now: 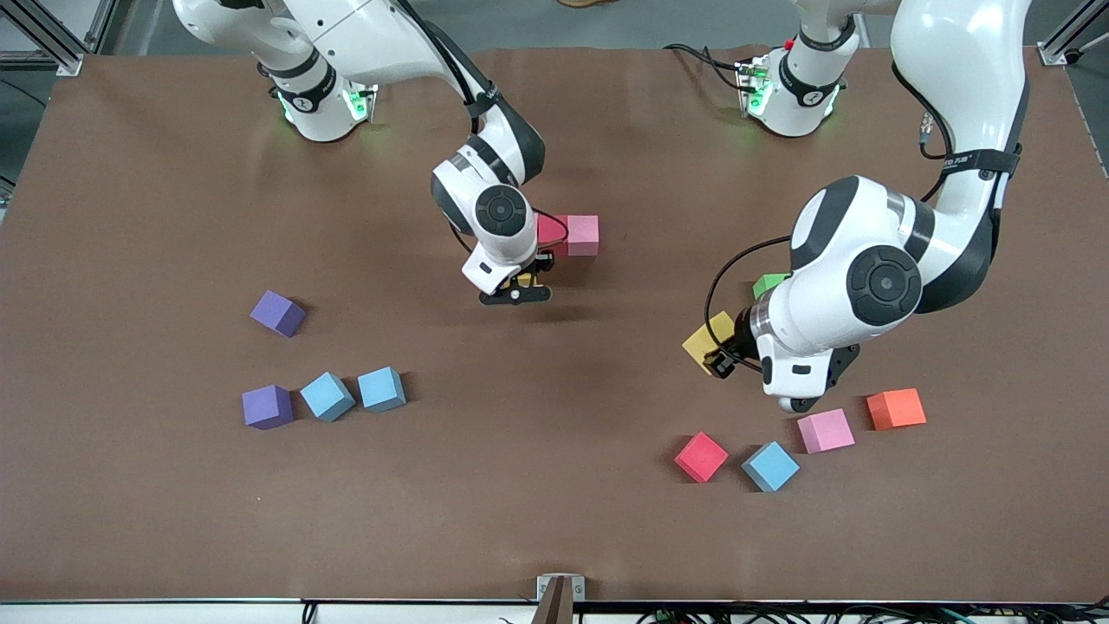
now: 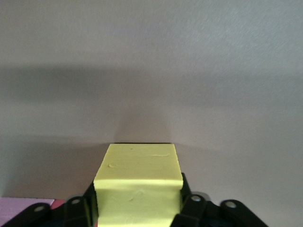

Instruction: Arrange 11 blocks into digit 3

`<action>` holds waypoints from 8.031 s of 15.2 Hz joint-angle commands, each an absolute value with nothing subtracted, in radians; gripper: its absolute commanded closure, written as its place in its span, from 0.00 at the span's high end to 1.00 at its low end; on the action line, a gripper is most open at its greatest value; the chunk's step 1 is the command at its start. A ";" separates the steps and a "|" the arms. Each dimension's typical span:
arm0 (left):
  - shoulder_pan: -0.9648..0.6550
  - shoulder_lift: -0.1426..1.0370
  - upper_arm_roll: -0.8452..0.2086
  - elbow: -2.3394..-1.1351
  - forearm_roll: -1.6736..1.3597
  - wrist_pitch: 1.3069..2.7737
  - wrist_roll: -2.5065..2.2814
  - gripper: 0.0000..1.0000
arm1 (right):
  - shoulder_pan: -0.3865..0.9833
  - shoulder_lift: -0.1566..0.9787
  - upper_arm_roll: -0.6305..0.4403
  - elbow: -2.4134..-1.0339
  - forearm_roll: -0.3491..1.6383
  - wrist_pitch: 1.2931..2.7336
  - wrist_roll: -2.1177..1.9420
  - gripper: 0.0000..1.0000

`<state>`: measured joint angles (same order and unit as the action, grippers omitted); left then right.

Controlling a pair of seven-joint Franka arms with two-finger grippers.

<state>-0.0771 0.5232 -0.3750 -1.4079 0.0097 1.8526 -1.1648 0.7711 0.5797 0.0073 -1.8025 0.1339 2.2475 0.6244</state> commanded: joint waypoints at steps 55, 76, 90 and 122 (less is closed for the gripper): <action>-0.037 0.428 -0.365 -1.359 -0.023 1.783 -1.092 0.00 | 0.324 0.738 -0.018 -1.504 0.143 2.143 -0.204 0.25; -0.026 0.400 -0.440 -1.350 -0.066 1.776 -1.121 0.00 | 0.661 0.784 -0.029 -1.545 0.150 2.246 0.563 0.26; -0.037 0.373 -0.448 -1.348 -0.063 1.646 -1.114 0.00 | 0.710 0.713 -0.003 -1.675 0.146 2.269 0.589 0.28; -0.207 0.465 -0.440 -1.358 -0.020 1.689 -1.184 0.00 | 0.747 0.701 -0.002 -1.704 0.144 2.246 0.503 0.33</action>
